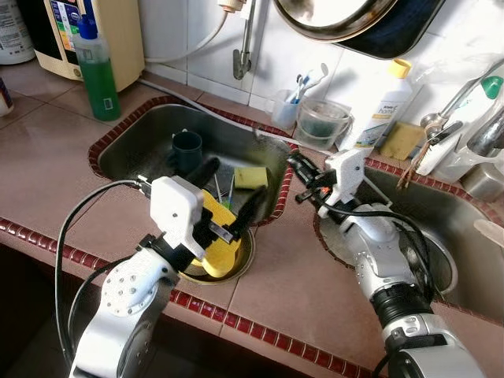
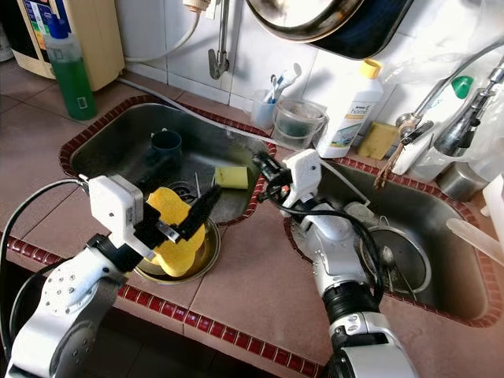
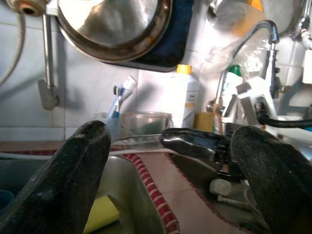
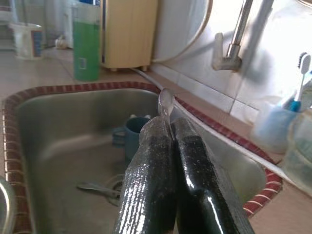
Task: Kitchen organization
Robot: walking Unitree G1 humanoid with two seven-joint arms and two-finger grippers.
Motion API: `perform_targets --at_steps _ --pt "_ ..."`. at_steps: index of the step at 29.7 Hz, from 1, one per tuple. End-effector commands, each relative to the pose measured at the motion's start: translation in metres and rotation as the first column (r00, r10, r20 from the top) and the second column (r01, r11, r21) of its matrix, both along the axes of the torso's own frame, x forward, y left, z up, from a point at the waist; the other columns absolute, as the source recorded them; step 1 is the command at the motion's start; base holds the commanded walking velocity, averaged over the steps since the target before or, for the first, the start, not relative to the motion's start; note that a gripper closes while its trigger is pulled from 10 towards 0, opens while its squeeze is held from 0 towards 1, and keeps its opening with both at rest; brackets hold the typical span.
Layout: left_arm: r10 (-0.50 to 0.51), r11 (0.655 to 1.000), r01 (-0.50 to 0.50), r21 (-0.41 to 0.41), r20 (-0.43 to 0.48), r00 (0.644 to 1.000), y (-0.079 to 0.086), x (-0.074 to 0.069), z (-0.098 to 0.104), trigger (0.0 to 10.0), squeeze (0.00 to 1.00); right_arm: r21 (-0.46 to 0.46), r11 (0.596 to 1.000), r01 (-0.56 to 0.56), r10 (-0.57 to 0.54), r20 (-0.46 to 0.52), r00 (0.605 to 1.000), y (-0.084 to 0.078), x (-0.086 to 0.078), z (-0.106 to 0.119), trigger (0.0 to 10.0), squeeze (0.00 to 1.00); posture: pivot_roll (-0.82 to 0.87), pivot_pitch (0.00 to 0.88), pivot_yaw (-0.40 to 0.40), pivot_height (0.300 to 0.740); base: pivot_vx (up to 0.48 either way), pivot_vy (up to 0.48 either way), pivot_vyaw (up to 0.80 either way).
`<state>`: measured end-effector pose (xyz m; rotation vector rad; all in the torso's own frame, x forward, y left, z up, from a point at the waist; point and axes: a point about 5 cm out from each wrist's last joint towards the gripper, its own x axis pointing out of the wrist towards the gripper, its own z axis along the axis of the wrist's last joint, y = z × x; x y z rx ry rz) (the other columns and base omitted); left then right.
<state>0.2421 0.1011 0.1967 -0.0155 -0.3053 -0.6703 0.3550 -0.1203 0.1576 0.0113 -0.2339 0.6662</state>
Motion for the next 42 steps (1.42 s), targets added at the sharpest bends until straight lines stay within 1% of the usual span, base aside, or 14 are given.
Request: perform_targets --at_steps 1,3,7,12,16,17,19,21,27,30,33,38,39,42 --pt "-0.049 0.999 0.049 -0.005 0.006 0.999 -0.008 -0.008 0.004 10.0 0.0 0.009 0.999 -0.031 0.031 -0.014 0.999 -0.003 0.002 0.002 10.0 0.0 -0.07 0.099 -0.16 0.74 0.0 0.0 0.0" --pt "-0.056 0.998 0.056 -0.006 0.001 0.998 -0.009 -0.009 0.004 10.0 0.0 0.011 0.999 -0.041 0.041 -0.017 0.999 -0.002 0.002 0.002 10.0 0.0 -0.07 0.104 -0.16 0.74 0.0 0.0 0.0" --pt "-0.078 0.997 0.078 -0.011 -0.014 0.997 -0.013 -0.015 0.004 10.0 0.0 0.038 0.997 -0.064 0.066 -0.06 0.996 -0.005 0.004 -0.002 10.0 0.0 -0.06 0.106 -0.159 0.74 0.0 0.0 0.0" --pt "-0.093 0.996 0.092 -0.015 -0.026 0.995 -0.015 -0.02 0.005 10.0 0.0 0.025 0.996 -0.083 0.085 -0.104 0.991 -0.006 0.006 -0.009 10.0 0.0 -0.06 0.114 -0.16 0.74 0.0 0.0 0.0" --pt "-0.104 0.994 0.104 -0.016 -0.04 0.994 -0.016 -0.025 0.006 10.0 0.0 0.012 0.996 -0.091 0.091 -0.126 0.988 -0.007 0.007 -0.013 10.0 0.0 -0.05 0.132 -0.16 0.74 0.0 0.0 0.0" --pt "-0.118 0.993 0.117 -0.015 -0.052 0.992 -0.018 -0.029 0.005 10.0 0.0 0.007 0.995 -0.096 0.096 -0.136 0.986 -0.006 0.008 -0.014 10.0 0.0 -0.05 0.141 -0.161 0.74 0.0 0.0 0.0" --pt "-0.134 0.991 0.134 -0.016 -0.066 0.989 -0.02 -0.033 0.005 10.0 0.0 0.007 0.995 -0.099 0.099 -0.143 0.985 -0.006 0.009 -0.014 10.0 0.0 -0.05 0.151 -0.16 0.74 0.0 0.0 0.0" --pt "-0.134 0.991 0.134 -0.016 -0.066 0.989 -0.02 -0.033 0.005 10.0 0.0 0.007 0.995 -0.099 0.099 -0.143 0.985 -0.006 0.009 -0.014 10.0 0.0 -0.05 0.151 -0.16 0.74 0.0 0.0 0.0" --pt "-0.189 0.982 0.188 -0.023 -0.106 0.976 -0.026 -0.046 0.004 10.0 0.0 0.001 0.995 -0.098 0.097 -0.154 0.983 -0.006 0.014 -0.011 10.0 0.0 -0.05 0.186 -0.159 0.74 0.0 0.0 0.0" --pt "-0.2 0.98 0.2 -0.019 -0.124 0.972 -0.026 -0.05 0.003 10.0 0.0 0.002 0.993 -0.116 0.115 -0.152 0.982 -0.003 0.016 -0.008 10.0 0.0 -0.05 0.201 -0.158 0.74 0.0 0.0 0.0" --pt "-0.212 0.977 0.215 -0.002 -0.157 0.965 -0.026 -0.055 -0.002 10.0 0.0 0.007 0.989 -0.15 0.15 -0.133 0.98 0.004 0.018 -0.002 10.0 0.0 -0.05 0.213 -0.157 0.74 0.0 0.0 0.0" --pt "-0.208 0.976 0.216 0.018 -0.192 0.959 -0.025 -0.058 -0.01 10.0 0.0 0.022 0.983 -0.181 0.182 -0.112 0.977 0.012 0.019 0.006 10.0 0.0 -0.06 0.226 -0.156 0.74 0.0 0.0 0.0" --pt "-0.2 0.977 0.21 0.028 -0.207 0.958 -0.024 -0.059 -0.013 10.0 0.0 0.028 0.979 -0.2 0.202 -0.101 0.974 0.016 0.02 0.01 10.0 0.0 -0.06 0.228 -0.155 0.74 0.0 0.0 0.0" --pt "-0.195 0.978 0.206 0.032 -0.211 0.958 -0.024 -0.059 -0.013 10.0 0.0 0.038 0.974 -0.223 0.226 -0.092 0.97 0.021 0.021 0.013 10.0 0.0 -0.06 0.232 -0.155 0.74 0.0 0.0 0.0"
